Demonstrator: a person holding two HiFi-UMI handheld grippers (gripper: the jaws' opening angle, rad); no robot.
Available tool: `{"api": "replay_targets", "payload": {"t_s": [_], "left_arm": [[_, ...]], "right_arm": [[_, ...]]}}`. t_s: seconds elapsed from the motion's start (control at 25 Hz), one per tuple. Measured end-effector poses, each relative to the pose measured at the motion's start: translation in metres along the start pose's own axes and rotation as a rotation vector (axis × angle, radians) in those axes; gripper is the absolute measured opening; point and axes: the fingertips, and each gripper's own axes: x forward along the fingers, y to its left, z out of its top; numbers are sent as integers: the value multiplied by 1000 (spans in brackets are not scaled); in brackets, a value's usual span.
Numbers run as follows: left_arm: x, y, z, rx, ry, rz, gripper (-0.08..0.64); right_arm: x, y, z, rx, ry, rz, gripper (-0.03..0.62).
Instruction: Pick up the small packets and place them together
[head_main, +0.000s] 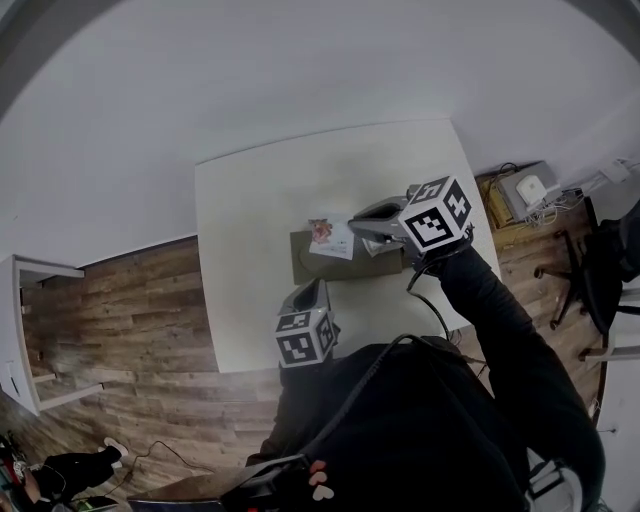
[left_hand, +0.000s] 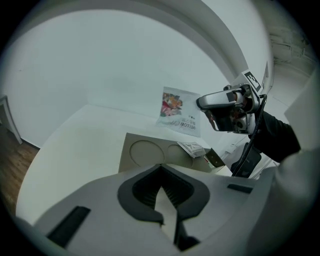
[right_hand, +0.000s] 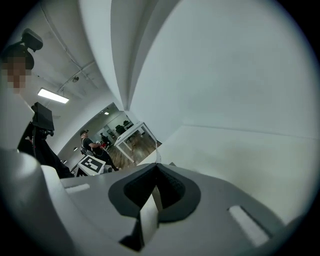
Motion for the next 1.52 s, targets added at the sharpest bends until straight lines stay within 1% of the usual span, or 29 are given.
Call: {"api": "replay_targets", "payload": {"t_s": [0.16, 0.36, 0.56, 0.88, 1.0, 1.2, 1.28, 1.36, 1.44, 1.52], "left_arm": [[-7, 6, -4, -18, -3, 16, -2], [-15, 16, -7, -41, -12, 34, 0], [-16, 23, -8, -57, -6, 43, -2], [-15, 21, -11, -55, -2, 35, 0], [-14, 21, -13, -57, -1, 35, -1], [-12, 23, -12, -59, -3, 41, 0], [-12, 22, -11, -59, -5, 42, -2], [-12, 22, -11, -57, -6, 42, -1], [-12, 21, -10, -56, -6, 41, 0], [-12, 20, -10, -52, -5, 38, 0]], "right_arm": [[38, 5, -10, -5, 87, 43, 2], [71, -6, -26, 4, 181, 32, 2], [87, -22, -35, 7, 256, 2, 2], [92, -44, -40, -47, 303, -98, 3], [92, -48, -40, -61, 301, -113, 6], [90, -53, -42, -54, 315, -122, 20], [90, -52, -43, -58, 326, -117, 50], [89, -52, -44, -61, 329, -115, 116], [87, -54, -42, -70, 319, -129, 120], [83, -56, -38, -77, 299, -142, 141]]}}
